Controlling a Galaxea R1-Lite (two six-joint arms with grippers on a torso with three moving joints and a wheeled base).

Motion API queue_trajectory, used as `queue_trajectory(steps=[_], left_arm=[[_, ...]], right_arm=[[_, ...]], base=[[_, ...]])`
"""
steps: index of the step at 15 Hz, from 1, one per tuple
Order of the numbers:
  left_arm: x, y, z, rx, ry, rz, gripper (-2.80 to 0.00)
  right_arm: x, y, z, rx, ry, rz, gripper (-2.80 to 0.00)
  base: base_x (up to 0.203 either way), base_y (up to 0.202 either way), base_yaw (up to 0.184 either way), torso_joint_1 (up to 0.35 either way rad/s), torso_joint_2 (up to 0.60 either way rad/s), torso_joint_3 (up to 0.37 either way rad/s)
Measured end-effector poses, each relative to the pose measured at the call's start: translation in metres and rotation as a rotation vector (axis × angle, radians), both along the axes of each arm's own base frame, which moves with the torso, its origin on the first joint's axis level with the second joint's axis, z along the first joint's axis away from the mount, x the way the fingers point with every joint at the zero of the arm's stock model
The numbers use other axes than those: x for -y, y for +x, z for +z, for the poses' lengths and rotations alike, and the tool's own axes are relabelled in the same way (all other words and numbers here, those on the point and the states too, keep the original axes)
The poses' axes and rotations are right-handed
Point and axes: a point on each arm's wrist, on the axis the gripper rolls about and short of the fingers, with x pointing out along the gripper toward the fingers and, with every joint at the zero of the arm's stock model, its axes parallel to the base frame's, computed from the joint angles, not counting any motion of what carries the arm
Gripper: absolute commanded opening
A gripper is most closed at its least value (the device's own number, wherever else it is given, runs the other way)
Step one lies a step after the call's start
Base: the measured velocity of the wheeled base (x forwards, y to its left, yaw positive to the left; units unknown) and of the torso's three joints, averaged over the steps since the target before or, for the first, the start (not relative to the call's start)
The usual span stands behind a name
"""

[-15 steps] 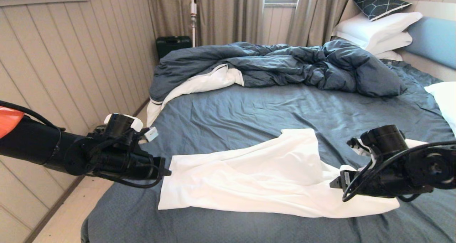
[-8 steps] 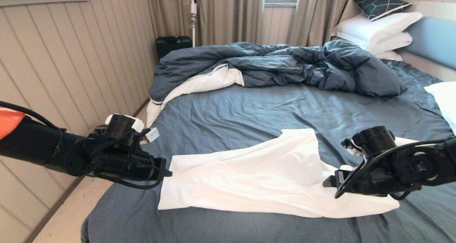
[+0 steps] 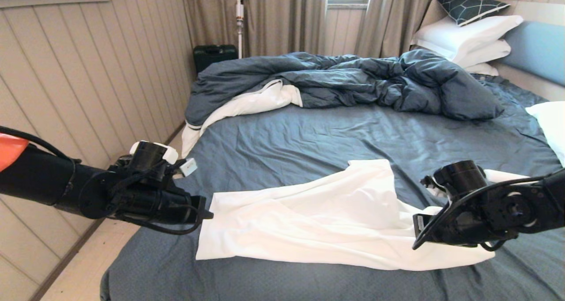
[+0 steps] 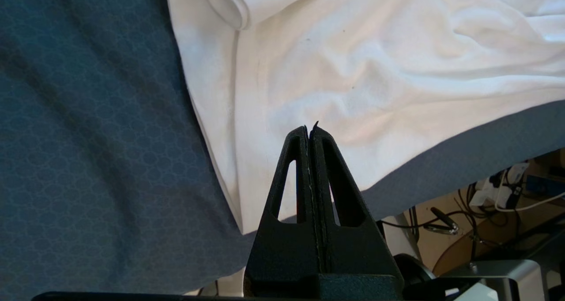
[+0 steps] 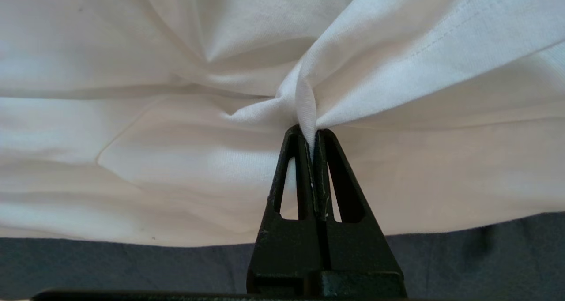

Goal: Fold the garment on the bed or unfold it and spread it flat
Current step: Unford the white T-shirt

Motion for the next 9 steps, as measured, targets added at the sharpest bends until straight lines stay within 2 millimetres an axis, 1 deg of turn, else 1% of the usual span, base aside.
queue_trajectory(steps=[2, 5, 7, 9], left_arm=[[0.002, -0.002, -0.001, -0.003, 0.001, -0.007, -2.8], [0.005, -0.004, -0.002, -0.007, 0.003, -0.018, -2.8], [0.004, -0.008, 0.0, -0.006, 0.002, -0.019, -2.8], [0.002, -0.012, 0.004, 0.004, -0.001, -0.019, -2.8]], right_arm=[[0.0, -0.003, 0.002, 0.007, 0.0, -0.002, -2.8], [0.001, -0.02, 0.015, 0.039, 0.002, 0.001, -2.8], [0.002, -0.041, 0.028, 0.07, 0.003, 0.006, -2.8], [0.003, -0.072, 0.04, 0.061, 0.005, 0.011, -2.8]], base=[[0.0, 0.0, 0.0, 0.0, 0.0, 0.0], [0.0, 0.0, 0.0, 0.0, 0.0, 0.0], [0.0, 0.0, 0.0, 0.0, 0.0, 0.0], [0.0, 0.0, 0.0, 0.0, 0.0, 0.0]])
